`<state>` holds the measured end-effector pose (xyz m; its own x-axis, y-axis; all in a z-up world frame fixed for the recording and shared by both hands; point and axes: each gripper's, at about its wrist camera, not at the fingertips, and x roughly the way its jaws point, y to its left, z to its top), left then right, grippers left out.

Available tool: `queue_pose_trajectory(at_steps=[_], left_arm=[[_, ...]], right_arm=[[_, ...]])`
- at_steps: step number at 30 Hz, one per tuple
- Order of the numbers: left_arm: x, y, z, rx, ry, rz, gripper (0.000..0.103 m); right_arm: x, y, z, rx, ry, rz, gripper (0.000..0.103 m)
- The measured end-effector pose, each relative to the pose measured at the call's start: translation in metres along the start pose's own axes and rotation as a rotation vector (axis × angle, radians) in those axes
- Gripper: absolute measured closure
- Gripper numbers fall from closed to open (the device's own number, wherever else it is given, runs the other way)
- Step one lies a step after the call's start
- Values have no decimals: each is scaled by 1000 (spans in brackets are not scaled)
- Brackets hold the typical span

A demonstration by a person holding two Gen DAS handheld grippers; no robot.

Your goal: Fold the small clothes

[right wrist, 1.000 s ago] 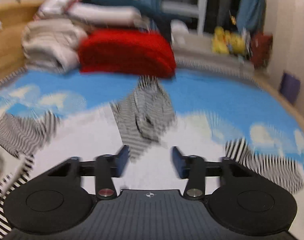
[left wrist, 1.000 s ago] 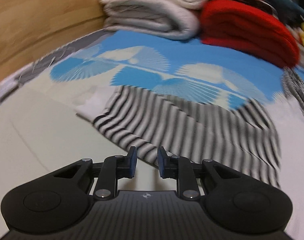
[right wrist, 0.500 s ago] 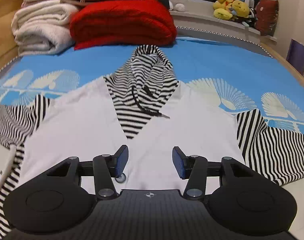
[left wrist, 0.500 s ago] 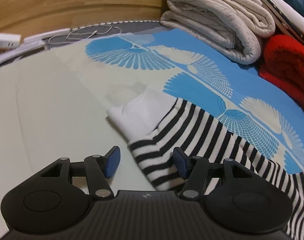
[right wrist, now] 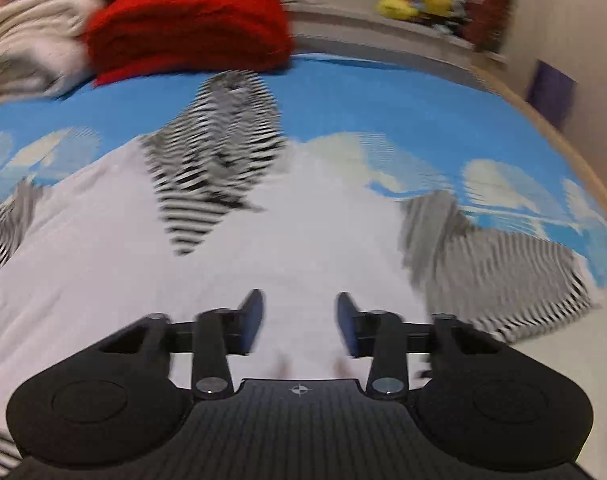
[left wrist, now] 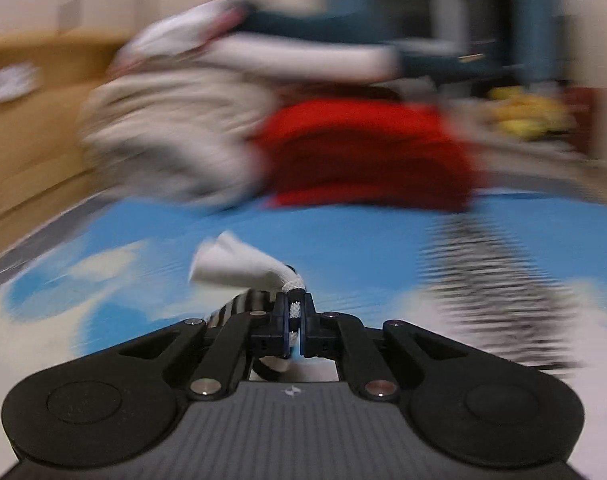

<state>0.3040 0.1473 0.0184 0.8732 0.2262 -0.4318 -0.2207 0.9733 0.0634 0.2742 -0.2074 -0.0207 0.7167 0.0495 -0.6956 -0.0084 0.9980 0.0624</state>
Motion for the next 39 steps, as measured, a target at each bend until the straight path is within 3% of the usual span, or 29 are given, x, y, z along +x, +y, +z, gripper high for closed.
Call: queue_pose_trajectory(at_steps=[3, 4, 5, 7, 8, 11, 16, 19, 21, 22, 24, 27, 29, 30, 33, 36, 37, 39], left_arm=[[-32, -106, -6, 63, 6, -259, 94], [-38, -143, -16, 80, 63, -370, 78], [-40, -165, -25, 93, 128, -442, 69], [-50, -201, -44, 114, 271, -565, 64], [-58, -206, -46, 115, 291, -577, 64], [-69, -198, -34, 129, 320, -505, 64], [-52, -124, 1, 17, 352, -256, 63], [-40, -86, -10, -53, 341, -134, 63], [-17, -72, -16, -52, 465, -26, 65], [-10, -68, -14, -70, 471, -15, 65], [-2, -64, -3, -75, 427, -29, 64], [2, -66, 6, 5, 356, -14, 63], [9, -62, 5, 15, 375, -10, 63], [12, -57, 4, 1, 393, -20, 63], [20, -47, -4, -24, 436, -39, 63], [27, -41, -18, -38, 480, -55, 63], [30, -39, -22, -46, 496, -66, 63], [36, -35, -31, -55, 532, -72, 63]], right_arm=[[-5, -30, 5, 102, -22, -43, 85], [-7, -40, 6, 130, -33, -66, 85], [-8, -51, 8, 157, -39, -86, 85], [-8, -70, 11, 213, -33, -87, 84], [-7, -79, 11, 246, -28, -68, 84], [0, -95, 12, 302, 8, -8, 84], [20, -90, 10, 362, 61, 91, 84], [39, -79, 5, 393, 117, 134, 84], [58, -72, 2, 400, 155, 167, 81], [69, -69, 1, 383, 161, 172, 72], [94, -65, -1, 344, 180, 125, 64], [129, -59, -1, 339, 212, 84, 64], [137, -51, -1, 307, 185, 62, 78], [136, -44, 2, 263, 171, 72, 98], [110, -35, 18, 231, 23, 135, 99], [75, -45, 33, 252, -111, 85, 99], [74, -51, 33, 260, -109, 66, 99], [88, -60, 24, 248, -22, 16, 99]])
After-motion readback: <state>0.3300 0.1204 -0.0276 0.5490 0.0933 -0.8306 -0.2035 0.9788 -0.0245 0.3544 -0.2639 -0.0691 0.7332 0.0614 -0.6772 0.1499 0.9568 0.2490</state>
